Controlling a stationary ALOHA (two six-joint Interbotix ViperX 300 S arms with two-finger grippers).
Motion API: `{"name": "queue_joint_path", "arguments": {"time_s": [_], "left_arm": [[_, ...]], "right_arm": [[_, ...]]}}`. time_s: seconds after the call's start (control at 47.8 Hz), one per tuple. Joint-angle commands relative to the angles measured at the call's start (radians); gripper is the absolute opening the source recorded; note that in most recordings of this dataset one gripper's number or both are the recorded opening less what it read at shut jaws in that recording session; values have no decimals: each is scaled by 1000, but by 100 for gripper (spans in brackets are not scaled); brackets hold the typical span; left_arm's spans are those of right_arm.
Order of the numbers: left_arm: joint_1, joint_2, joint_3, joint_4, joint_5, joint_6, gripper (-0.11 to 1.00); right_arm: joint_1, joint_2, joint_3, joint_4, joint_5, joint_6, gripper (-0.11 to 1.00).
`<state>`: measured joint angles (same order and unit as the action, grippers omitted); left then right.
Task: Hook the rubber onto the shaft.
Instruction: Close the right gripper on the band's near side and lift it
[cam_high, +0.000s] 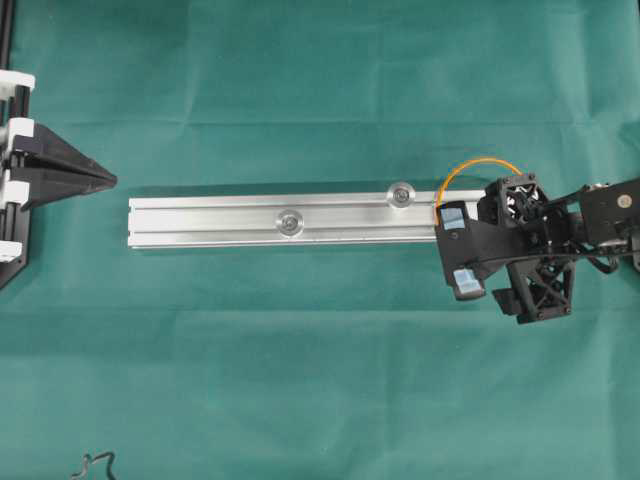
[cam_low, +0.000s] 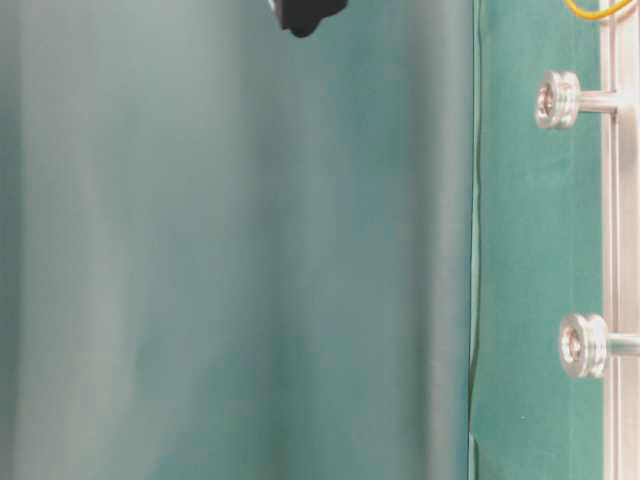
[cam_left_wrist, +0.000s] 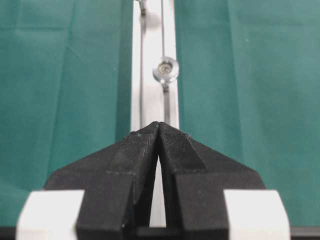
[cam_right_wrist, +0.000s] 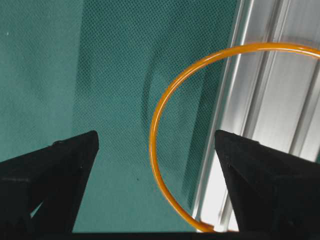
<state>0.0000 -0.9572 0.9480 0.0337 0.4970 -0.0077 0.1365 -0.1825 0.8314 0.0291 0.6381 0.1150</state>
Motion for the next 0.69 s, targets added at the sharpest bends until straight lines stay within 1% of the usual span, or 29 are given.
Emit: {"name": "queue_joint_path", "arguments": {"time_s": [0.0, 0.209, 0.67], "left_arm": [[2, 6, -31, 3, -8, 2, 0], [2, 6, -31, 3, -8, 2, 0], [2, 6, -29, 3, -8, 2, 0]], "right_arm": [[3, 2, 2, 3, -25, 17, 97], [5, 14, 29, 3, -67, 51, 97], [5, 51, 43, 3, -120, 52, 97]]}}
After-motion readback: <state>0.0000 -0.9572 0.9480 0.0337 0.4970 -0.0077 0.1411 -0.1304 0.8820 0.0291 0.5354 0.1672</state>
